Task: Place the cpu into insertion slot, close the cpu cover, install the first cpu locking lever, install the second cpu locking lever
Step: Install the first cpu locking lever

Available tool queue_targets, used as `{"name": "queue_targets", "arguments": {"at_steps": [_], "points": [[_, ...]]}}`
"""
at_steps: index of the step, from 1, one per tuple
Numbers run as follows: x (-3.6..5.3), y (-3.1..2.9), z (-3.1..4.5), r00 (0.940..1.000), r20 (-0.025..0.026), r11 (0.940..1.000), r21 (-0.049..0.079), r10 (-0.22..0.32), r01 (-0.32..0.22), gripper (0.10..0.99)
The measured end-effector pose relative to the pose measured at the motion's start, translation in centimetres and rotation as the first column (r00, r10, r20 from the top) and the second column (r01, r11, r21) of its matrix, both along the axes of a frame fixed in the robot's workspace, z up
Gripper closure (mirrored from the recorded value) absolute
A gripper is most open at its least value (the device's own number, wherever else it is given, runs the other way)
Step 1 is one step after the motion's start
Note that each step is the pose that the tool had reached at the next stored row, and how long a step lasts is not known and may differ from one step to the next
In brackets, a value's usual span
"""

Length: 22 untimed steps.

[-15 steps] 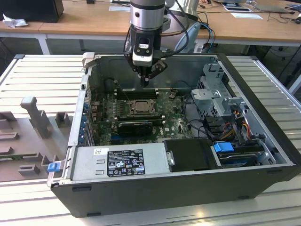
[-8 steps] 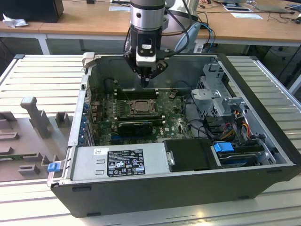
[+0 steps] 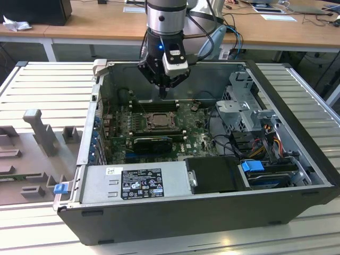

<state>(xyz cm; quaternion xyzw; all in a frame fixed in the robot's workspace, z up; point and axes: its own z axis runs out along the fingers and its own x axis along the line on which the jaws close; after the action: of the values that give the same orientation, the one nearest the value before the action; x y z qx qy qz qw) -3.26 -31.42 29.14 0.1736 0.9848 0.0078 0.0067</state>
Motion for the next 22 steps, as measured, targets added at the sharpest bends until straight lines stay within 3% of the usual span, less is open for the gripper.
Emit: {"name": "queue_targets", "arguments": {"at_steps": [3, 5, 7, 9, 14, 18, 22], "points": [[0.00, 0.00, -0.08, 0.9975, 0.0000, 0.9975, 0.000, 0.070, -0.070, 0.980], [0.00, 0.00, -0.18, 0.9895, 0.0001, 0.9895, 0.000, 0.145, -0.145, 0.980], [0.00, 0.00, -0.24, 0.9829, 0.0000, 0.9829, 0.000, 0.184, -0.184, 0.980], [0.00, 0.00, -0.31, 0.9737, 0.0001, 0.9737, 0.000, 0.228, -0.228, 0.980], [-0.16, 0.00, -0.51, 0.9417, 0.0002, 0.9417, 0.000, 0.336, -0.336, 0.980], [-2.49, 0.01, -0.70, 0.9402, 0.0005, 0.9402, 0.001, 0.341, -0.341, 0.980], [-4.14, 0.00, -1.14, 0.9385, 0.0004, 0.9385, 0.001, 0.345, -0.345, 0.980]]}}
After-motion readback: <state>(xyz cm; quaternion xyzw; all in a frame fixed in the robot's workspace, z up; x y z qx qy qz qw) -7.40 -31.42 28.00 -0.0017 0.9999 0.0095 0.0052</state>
